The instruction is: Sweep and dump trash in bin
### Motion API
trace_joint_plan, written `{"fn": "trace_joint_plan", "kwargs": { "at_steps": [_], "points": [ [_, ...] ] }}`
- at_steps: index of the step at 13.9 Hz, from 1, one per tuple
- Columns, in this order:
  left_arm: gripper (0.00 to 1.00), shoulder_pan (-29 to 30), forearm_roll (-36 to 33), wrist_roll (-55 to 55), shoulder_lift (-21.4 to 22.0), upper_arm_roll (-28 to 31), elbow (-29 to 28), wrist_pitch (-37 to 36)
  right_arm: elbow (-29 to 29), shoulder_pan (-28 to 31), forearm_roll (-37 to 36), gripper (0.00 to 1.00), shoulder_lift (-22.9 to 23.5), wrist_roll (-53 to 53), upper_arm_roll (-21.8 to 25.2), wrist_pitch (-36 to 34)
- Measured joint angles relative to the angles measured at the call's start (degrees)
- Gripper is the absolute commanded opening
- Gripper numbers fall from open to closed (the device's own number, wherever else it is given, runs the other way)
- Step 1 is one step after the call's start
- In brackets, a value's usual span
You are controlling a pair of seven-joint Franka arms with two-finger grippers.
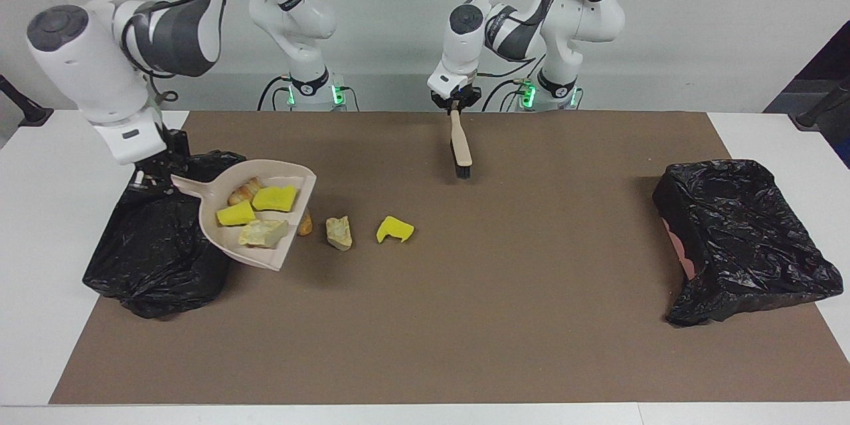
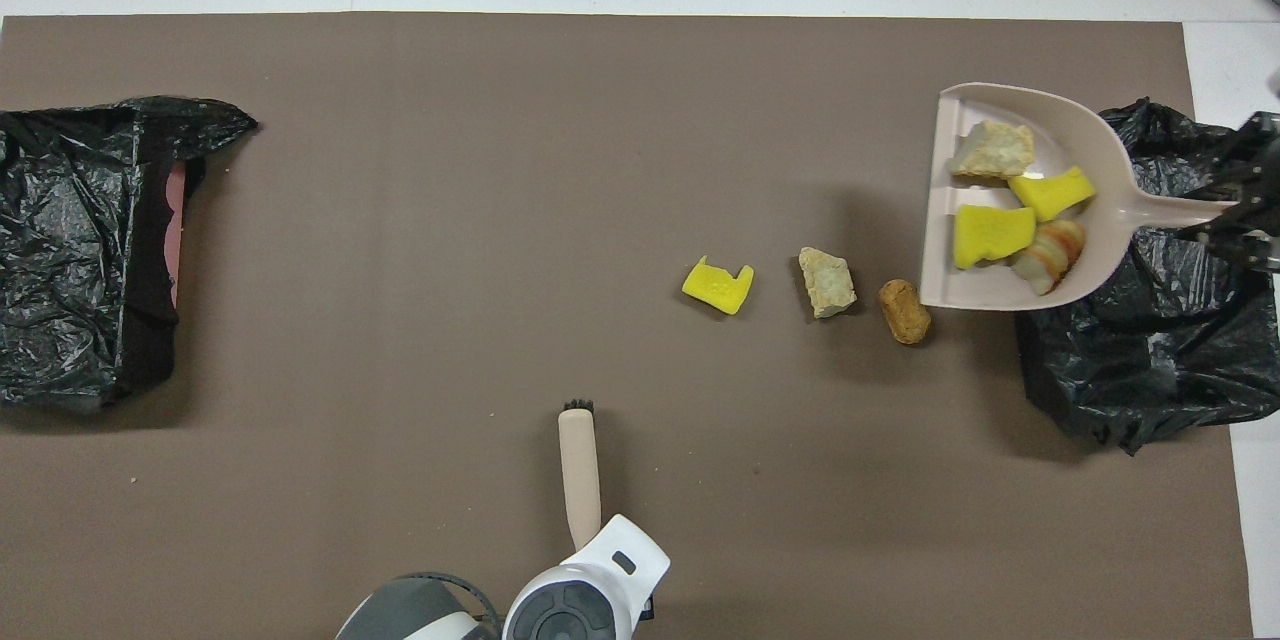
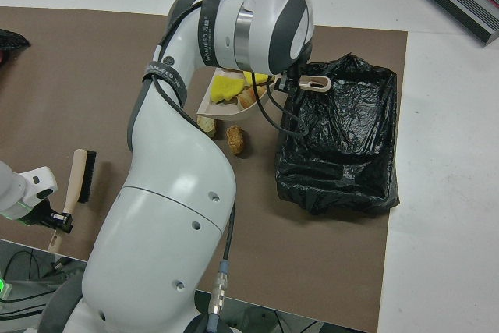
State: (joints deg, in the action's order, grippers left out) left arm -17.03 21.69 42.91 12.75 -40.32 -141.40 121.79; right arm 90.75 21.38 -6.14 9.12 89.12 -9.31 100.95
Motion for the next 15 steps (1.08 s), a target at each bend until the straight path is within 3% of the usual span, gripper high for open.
{"fn": "trace_joint_plan", "kwargs": {
  "at_steps": [4,7,8,10,11,12,14,15],
  "points": [
    [0.00,-0.70,0.13,2.34,-1.89,-0.08,-0.02,0.12,-1.33,8.21,-7.27,0.00,-0.34,3.55,0.15,1.44],
    [0.02,-0.72,0.26,2.35,-3.88,-0.09,0.30,0.16,-1.36,9.06,-16.70,0.00,-0.34,2.41,0.13,3.99],
    [0.11,-0.72,0.28,2.35,-4.44,-0.08,0.61,0.12,-1.35,9.04,-19.06,0.00,-0.33,1.61,0.10,4.08],
    [0.44,-0.72,0.28,2.08,-5.38,-0.05,1.30,-0.09,-1.26,9.01,-23.88,0.00,-0.34,-0.66,0.07,4.31],
    [0.47,-0.72,0.28,1.66,-5.77,-0.02,1.52,-0.15,-1.02,8.94,-26.65,0.00,-0.36,-3.05,-0.02,4.69],
    [0.58,-0.71,0.28,1.25,-6.04,0.03,1.60,-0.28,-0.66,8.80,-28.98,0.00,-0.42,-4.66,-0.19,4.85],
    [0.94,-0.69,0.28,-0.05,-6.50,0.21,1.88,-1.05,0.60,7.75,-33.05,0.00,-0.88,-6.35,-0.47,4.85],
    [1.00,-0.63,0.27,-1.06,-6.76,0.33,2.24,-1.60,1.41,7.13,-34.91,0.00,-1.35,-7.57,-0.54,4.85]
  ]
}}
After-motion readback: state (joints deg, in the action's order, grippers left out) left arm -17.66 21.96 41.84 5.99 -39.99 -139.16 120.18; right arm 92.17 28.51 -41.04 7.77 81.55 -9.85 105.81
